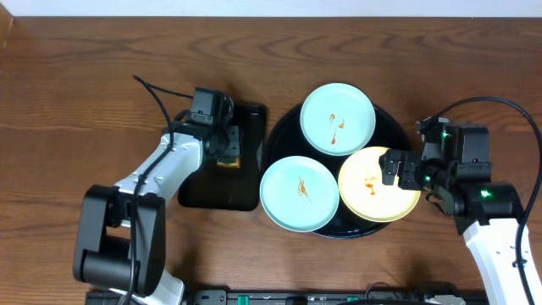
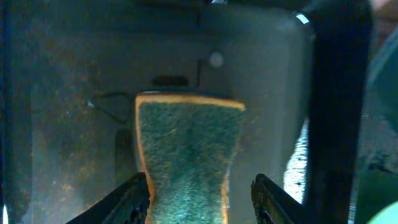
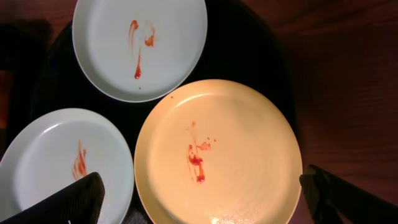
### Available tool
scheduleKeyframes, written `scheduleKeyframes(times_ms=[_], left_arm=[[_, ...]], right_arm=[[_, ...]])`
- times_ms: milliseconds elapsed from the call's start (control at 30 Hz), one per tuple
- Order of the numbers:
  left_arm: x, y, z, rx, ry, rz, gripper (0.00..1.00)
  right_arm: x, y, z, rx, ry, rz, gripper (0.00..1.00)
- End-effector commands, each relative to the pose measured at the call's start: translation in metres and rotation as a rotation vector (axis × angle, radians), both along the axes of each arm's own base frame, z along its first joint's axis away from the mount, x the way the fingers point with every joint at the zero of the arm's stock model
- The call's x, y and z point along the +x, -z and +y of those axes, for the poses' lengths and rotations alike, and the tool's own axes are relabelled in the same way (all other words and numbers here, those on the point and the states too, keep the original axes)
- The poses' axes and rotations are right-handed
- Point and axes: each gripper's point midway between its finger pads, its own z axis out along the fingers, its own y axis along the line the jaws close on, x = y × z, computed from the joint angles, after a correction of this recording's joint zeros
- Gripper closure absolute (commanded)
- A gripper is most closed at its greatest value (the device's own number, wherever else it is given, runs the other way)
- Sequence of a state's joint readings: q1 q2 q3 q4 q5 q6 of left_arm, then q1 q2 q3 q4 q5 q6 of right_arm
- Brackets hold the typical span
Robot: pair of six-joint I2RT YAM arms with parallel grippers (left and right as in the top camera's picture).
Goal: Clean dirty plates on tray and stack at the side
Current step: 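Move the left gripper over the sponge and the right toward the yellow plate, then grasp the orange-green sponge with the left gripper and lift it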
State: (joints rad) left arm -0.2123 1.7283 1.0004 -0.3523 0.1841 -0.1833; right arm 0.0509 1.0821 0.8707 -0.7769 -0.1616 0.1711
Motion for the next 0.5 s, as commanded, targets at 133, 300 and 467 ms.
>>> scheduleKeyframes(times_ms=[133,300,467], left_arm=[[-0.005,0.008,-0.001,0.032,0.011,0.016,0.46],[-0.013,0.018,-0.002,0.056,0.022,0.042,0.49],[-0.014,0.023,0.001,0.077,0.017,0.048,0.87]], right_arm=[[0.004,-0.009,0.002,0.0,-0.019,-0.026,0.01],[0.003,-0.008,0.002,0.0,-0.019,-0.024,0.01],[0.003,-0.008,0.002,0.0,-0.019,-0.024,0.01]])
